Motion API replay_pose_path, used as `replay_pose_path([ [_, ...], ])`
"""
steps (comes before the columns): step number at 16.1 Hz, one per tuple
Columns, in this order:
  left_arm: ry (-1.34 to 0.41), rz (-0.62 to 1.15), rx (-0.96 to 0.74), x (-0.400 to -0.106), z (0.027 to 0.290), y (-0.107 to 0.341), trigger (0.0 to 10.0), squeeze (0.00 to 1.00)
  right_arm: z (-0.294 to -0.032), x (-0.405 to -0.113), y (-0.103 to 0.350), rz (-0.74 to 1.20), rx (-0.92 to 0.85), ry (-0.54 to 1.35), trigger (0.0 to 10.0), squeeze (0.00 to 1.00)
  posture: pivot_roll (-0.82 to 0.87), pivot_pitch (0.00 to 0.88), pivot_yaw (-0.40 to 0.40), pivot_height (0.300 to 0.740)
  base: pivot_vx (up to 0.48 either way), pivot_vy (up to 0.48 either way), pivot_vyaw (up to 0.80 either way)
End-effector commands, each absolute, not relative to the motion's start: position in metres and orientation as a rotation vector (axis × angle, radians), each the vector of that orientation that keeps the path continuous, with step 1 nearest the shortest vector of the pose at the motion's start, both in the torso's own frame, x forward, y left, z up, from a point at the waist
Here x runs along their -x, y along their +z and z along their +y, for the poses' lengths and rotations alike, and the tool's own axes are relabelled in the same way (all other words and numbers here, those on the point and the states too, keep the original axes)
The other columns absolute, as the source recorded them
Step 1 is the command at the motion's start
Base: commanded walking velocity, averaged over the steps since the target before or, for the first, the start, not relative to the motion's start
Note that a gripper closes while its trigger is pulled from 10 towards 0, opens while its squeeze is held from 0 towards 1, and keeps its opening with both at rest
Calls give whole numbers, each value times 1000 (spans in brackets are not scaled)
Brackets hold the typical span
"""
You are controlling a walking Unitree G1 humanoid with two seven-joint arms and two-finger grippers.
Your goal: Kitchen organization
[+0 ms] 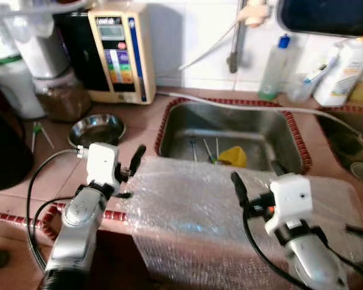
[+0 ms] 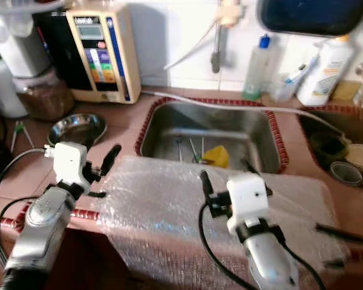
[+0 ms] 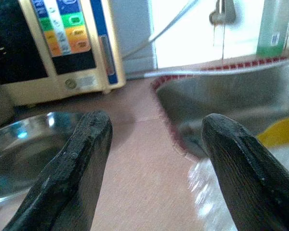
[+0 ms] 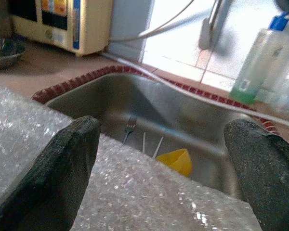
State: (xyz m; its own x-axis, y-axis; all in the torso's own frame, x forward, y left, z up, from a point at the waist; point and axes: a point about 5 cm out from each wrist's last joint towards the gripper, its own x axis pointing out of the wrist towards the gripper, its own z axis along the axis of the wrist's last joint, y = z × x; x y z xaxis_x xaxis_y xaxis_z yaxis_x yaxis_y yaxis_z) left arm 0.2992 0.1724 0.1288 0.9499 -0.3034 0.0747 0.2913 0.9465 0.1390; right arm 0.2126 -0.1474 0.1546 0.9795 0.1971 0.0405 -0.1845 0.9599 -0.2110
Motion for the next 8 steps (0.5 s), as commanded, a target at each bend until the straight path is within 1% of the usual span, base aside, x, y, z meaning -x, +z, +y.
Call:
replay_pose_path([
  [1,-302,-73,-154,-292,183,130,10000,0,-149,-209,156,-65,206,198,10000,0,1,0,47,740,0,0,0],
  [3,-295,-44,-148,-285,185,132,10000,0,-152,-205,153,-55,206,192,10000,0,2,0,43,740,0,0,0],
  [5,-305,-50,-129,-282,176,135,10000,0,-153,-203,151,-43,206,181,10000,0,2,0,43,740,0,0,0],
  [8,-324,-72,-143,-285,172,140,10000,0,-155,-204,148,-33,205,170,10000,0,6,0,22,740,0,0,-788],
])
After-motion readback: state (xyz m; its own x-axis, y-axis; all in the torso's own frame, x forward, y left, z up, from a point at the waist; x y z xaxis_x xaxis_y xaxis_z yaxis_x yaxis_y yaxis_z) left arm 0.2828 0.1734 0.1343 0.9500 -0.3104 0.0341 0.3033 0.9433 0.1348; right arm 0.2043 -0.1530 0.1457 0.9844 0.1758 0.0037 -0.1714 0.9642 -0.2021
